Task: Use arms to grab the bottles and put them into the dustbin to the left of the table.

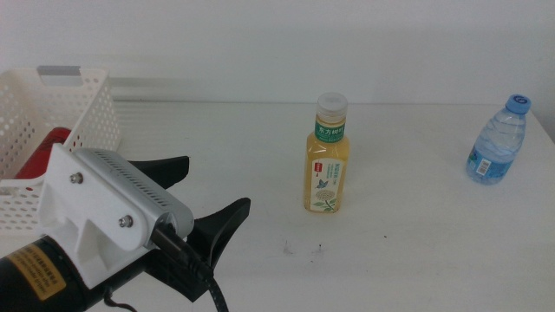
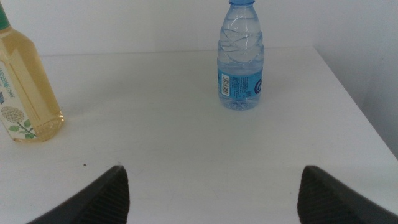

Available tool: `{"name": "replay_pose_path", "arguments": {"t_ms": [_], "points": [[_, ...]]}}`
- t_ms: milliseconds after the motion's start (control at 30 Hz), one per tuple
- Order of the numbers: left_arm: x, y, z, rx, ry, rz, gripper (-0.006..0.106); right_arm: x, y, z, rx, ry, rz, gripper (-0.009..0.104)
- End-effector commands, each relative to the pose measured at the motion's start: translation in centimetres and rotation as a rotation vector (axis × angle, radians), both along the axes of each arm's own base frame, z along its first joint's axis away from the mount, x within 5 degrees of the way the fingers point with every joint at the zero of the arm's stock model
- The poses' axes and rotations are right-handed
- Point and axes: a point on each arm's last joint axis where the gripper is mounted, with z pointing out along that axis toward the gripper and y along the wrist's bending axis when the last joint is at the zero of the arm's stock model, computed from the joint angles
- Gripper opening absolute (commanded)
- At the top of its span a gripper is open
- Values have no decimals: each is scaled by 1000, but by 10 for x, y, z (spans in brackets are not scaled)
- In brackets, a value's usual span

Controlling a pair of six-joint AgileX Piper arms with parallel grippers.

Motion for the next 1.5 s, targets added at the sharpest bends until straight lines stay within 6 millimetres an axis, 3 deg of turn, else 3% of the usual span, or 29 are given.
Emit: {"name": "replay_pose_path", "arguments": {"t_ms": [0, 67, 200, 300, 933, 1467], "points": [[-1, 0, -1, -13, 4, 1, 94, 0, -1, 0, -12, -16, -6, 93], [1, -2, -16, 39, -8, -5, 94, 0, -1, 0, -12, -16, -6, 93], [8, -2, -41, -85, -8, 64, 94, 0, -1, 0, -12, -16, -6, 93], [17, -11, -56, -57, 20, 61, 94, 0, -1, 0, -12, -16, -6, 93], [119, -112, -108, -90, 107, 25, 94, 0, -1, 0, -12, -16, -6, 93], [174, -140, -133, -80, 163, 13, 94, 0, -1, 0, -12, -16, -6, 93]]}}
